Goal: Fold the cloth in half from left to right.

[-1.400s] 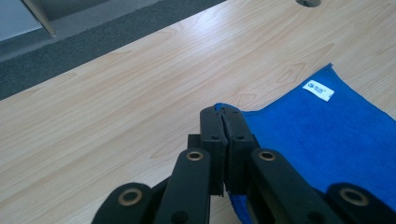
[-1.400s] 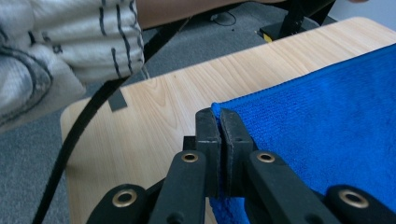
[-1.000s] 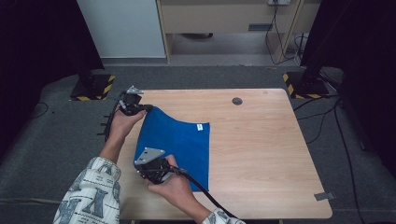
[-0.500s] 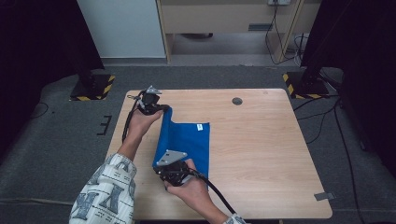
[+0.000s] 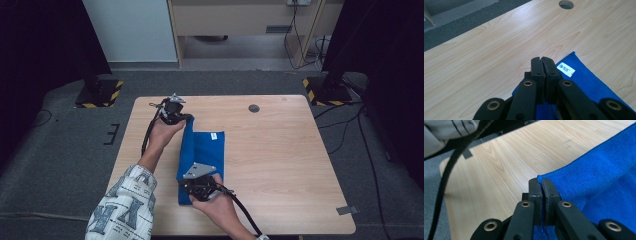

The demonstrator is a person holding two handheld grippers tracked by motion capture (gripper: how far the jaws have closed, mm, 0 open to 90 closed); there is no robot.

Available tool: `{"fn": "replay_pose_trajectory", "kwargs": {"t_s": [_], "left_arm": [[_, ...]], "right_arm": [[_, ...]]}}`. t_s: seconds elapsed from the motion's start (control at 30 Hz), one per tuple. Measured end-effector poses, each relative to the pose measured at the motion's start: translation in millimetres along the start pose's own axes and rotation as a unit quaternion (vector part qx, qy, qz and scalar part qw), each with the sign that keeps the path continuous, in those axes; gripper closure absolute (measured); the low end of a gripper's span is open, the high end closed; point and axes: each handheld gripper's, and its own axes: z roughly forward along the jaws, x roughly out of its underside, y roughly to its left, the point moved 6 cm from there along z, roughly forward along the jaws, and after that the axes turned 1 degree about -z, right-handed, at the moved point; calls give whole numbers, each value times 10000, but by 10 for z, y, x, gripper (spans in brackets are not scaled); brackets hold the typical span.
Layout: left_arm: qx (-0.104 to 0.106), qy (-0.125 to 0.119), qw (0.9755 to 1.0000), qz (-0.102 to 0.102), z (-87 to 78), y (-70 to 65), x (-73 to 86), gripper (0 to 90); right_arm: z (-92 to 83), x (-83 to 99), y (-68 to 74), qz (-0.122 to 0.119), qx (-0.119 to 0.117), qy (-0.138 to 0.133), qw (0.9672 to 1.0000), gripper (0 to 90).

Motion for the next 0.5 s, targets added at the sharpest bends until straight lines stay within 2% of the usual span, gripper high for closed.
{"fn": "replay_pose_trajectory", "kwargs": {"t_s": [0.23, 0.5], "left_arm": [[48, 56, 10000, 25, 98, -98, -22, 882], [111, 162, 9998, 103, 210, -208, -28, 881]], "right_arm": [[-82, 159, -60, 119, 60, -15, 9999, 876], [-249, 219, -161, 204, 181, -64, 9996, 874]]}}
